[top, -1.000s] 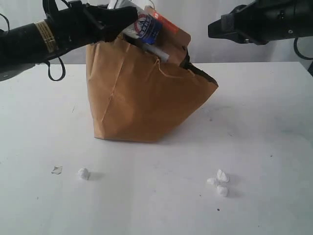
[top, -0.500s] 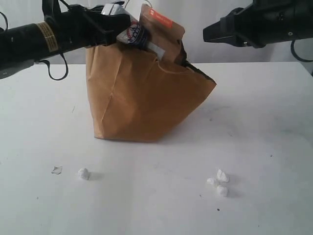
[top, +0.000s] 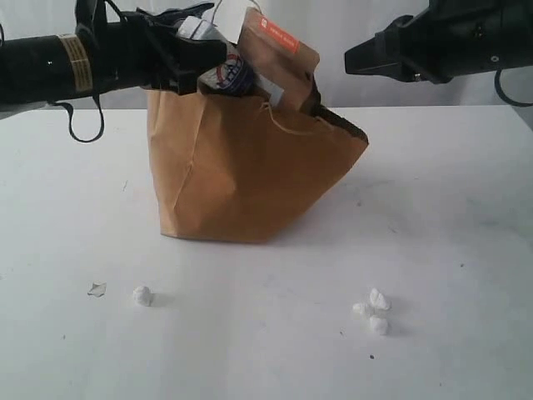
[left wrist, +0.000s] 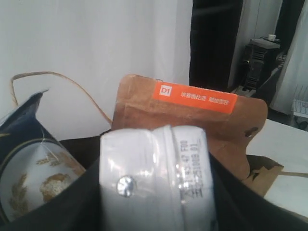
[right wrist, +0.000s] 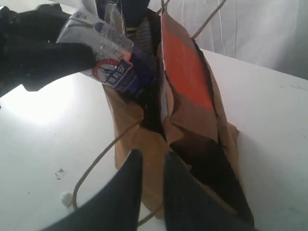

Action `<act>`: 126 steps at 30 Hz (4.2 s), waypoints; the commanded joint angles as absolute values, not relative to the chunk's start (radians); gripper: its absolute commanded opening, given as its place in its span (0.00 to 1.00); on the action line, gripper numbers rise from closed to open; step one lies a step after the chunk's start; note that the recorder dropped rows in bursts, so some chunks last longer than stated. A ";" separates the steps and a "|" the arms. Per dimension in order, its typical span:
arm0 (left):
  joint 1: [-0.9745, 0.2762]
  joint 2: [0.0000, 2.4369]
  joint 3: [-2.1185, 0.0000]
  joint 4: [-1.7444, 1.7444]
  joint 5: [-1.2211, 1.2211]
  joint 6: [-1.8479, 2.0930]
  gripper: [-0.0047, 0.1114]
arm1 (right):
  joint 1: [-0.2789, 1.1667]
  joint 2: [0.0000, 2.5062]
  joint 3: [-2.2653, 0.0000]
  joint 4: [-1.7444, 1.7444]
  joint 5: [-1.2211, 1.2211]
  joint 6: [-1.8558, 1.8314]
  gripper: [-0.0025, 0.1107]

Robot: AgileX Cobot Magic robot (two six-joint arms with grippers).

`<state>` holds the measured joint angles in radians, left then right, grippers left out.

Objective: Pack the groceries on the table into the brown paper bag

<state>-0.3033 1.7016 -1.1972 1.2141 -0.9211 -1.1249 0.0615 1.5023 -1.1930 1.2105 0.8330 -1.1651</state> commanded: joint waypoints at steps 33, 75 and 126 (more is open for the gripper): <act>-0.174 1.620 -1.200 1.247 -1.002 -1.077 0.29 | 0.065 1.497 -1.196 0.692 0.976 -1.110 0.02; 0.076 0.563 -0.309 0.370 -0.241 -0.630 0.04 | 0.761 1.935 -1.196 0.350 0.692 -1.118 0.67; 0.065 0.082 -0.309 0.000 0.465 -0.221 0.04 | 0.515 1.470 -1.406 0.572 0.547 -0.558 0.02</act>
